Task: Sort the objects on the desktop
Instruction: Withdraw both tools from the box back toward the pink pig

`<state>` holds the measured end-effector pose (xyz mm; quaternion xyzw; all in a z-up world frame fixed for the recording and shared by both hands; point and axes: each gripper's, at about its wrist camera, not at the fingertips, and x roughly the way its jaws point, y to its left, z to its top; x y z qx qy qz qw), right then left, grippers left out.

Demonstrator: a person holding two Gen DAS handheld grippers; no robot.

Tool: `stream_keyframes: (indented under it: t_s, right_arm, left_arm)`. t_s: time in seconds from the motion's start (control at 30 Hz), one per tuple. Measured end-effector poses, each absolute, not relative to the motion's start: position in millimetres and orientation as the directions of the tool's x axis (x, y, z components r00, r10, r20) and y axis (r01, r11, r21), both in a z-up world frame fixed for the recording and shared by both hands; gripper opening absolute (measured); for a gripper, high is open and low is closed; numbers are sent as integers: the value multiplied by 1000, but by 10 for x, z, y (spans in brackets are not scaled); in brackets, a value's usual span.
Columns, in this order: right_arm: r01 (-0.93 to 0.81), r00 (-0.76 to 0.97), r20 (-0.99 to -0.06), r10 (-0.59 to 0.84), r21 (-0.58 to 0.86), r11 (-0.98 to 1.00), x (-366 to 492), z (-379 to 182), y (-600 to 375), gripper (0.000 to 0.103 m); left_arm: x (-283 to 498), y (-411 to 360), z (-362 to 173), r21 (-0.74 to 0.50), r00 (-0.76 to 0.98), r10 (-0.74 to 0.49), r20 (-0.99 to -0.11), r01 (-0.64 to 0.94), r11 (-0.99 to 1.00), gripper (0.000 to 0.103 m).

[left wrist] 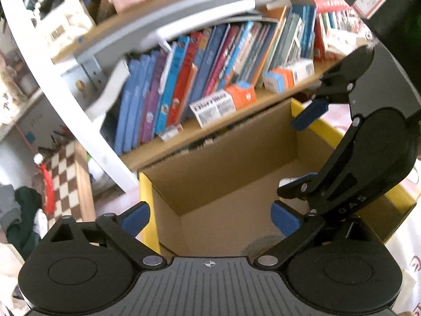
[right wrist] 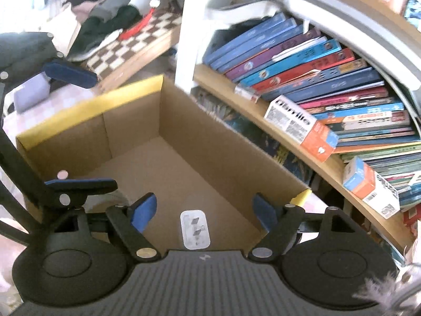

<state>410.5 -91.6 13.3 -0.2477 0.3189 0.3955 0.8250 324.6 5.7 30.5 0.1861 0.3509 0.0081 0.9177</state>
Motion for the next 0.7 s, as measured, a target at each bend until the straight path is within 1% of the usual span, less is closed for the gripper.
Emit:
stream_keyframes:
  t_s: [0.2,0.4,0.57,0.7]
  right_arm:
    - [-777,531,-661,530,-130,616,3966,360,-1065,82]
    - [-734,585,-594,553,-98,672,3762,588,-1219,84]
    - [-657,654,-543,527,-63,751,3609,727,-1351,84]
    - [-614,686,-534,495,-59,787,3453,803,-1426,85]
  left_arm:
    - [3080,16,511,347,794,160,-586,68,935,102]
    - [2872,22,628,330,815,148,-560,55,942,103]
    - [2703,46,680,315,836,124,-534,61,947,103]
    - [2567,65,722,304,852,106,-513,65,950,103]
